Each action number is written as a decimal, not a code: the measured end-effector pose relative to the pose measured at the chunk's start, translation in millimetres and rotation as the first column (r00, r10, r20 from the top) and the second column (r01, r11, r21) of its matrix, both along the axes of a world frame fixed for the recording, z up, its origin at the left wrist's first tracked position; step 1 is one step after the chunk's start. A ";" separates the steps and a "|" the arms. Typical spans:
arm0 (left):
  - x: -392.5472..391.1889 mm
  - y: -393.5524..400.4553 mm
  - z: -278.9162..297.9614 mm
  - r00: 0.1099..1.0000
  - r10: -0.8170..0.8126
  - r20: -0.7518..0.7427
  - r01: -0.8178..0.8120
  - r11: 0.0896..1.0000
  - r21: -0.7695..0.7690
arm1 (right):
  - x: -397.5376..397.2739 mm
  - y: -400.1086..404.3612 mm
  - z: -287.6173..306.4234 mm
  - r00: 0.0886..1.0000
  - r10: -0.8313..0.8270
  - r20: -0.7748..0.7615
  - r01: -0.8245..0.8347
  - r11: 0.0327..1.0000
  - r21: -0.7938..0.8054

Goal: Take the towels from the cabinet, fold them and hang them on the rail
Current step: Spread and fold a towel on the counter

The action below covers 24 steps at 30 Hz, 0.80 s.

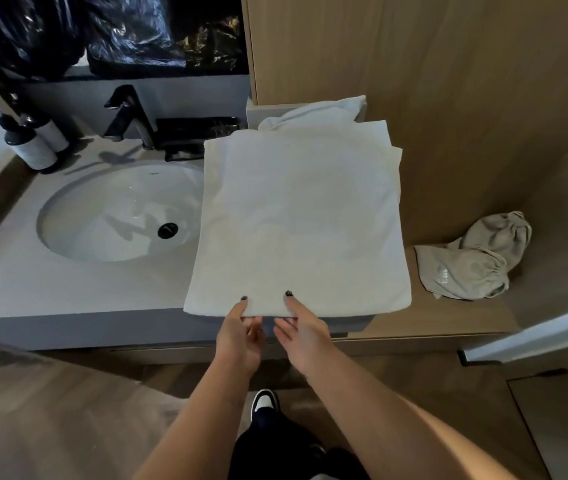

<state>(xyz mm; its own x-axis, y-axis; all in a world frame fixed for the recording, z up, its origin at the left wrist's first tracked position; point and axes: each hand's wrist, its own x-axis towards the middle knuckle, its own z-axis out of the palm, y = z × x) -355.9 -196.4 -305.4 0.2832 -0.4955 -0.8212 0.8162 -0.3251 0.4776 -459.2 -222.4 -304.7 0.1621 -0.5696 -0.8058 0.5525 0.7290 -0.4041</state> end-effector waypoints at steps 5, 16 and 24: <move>13.2 3.3 -2.8 0.999 0.009 0.053 -0.009 1.000 -0.006 | -6.8 -6.4 -5.0 0.982 -0.187 0.014 0.186 0.982 0.029; 52.0 15.7 -0.9 0.986 0.091 0.143 -0.091 0.996 -0.009 | -115.0 -32.2 -8.9 0.910 -0.353 -0.215 0.338 0.935 -0.104; 57.8 23.3 9.2 0.898 0.028 0.439 -0.045 0.999 0.029 | -169.9 -32.1 15.4 0.807 -0.291 -0.514 0.111 0.929 -0.352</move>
